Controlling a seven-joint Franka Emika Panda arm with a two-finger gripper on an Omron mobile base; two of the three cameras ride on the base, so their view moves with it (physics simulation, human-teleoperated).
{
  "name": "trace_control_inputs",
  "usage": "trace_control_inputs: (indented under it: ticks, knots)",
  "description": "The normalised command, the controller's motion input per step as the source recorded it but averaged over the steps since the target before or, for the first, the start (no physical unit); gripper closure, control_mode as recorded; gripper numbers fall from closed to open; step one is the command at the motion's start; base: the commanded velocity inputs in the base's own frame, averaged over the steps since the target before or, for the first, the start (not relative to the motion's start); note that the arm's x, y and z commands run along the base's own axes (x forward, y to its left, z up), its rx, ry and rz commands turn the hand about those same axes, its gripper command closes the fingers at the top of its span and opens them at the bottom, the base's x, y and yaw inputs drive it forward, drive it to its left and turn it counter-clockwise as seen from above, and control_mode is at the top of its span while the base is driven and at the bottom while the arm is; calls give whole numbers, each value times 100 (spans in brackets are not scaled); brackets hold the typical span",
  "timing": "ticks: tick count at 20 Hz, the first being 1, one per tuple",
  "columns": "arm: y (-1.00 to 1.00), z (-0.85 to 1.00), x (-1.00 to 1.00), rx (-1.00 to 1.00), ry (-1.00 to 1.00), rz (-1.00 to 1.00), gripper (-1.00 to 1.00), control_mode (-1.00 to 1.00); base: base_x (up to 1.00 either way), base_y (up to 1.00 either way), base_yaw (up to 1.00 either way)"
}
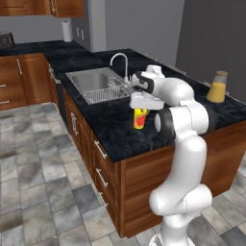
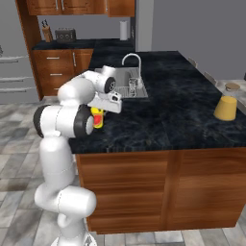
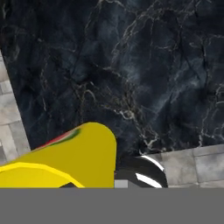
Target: Place the pitcher and cup on the dining counter for serving.
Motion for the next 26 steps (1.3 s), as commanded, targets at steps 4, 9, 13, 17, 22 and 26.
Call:
trace_control_inputs:
  ticks: [4, 9, 13, 17, 22, 26]
  knots:
    - [0, 55, -23, 0, 0, 0, 100, -100, 0, 0, 0]
    - [0, 34, -11, 0, 0, 0, 100, 100, -15, 0, 0]
    - [0, 0, 0, 0, 0, 0, 100, 100, -100, -13, 0]
    - [0, 0, 0, 0, 0, 0, 100, 100, -96, -60, 0]
    - [0, 0, 0, 0, 0, 0, 100, 100, -18, -98, 2]
    - [0, 0, 0, 0, 0, 0, 100, 100, 2, -100, 11]
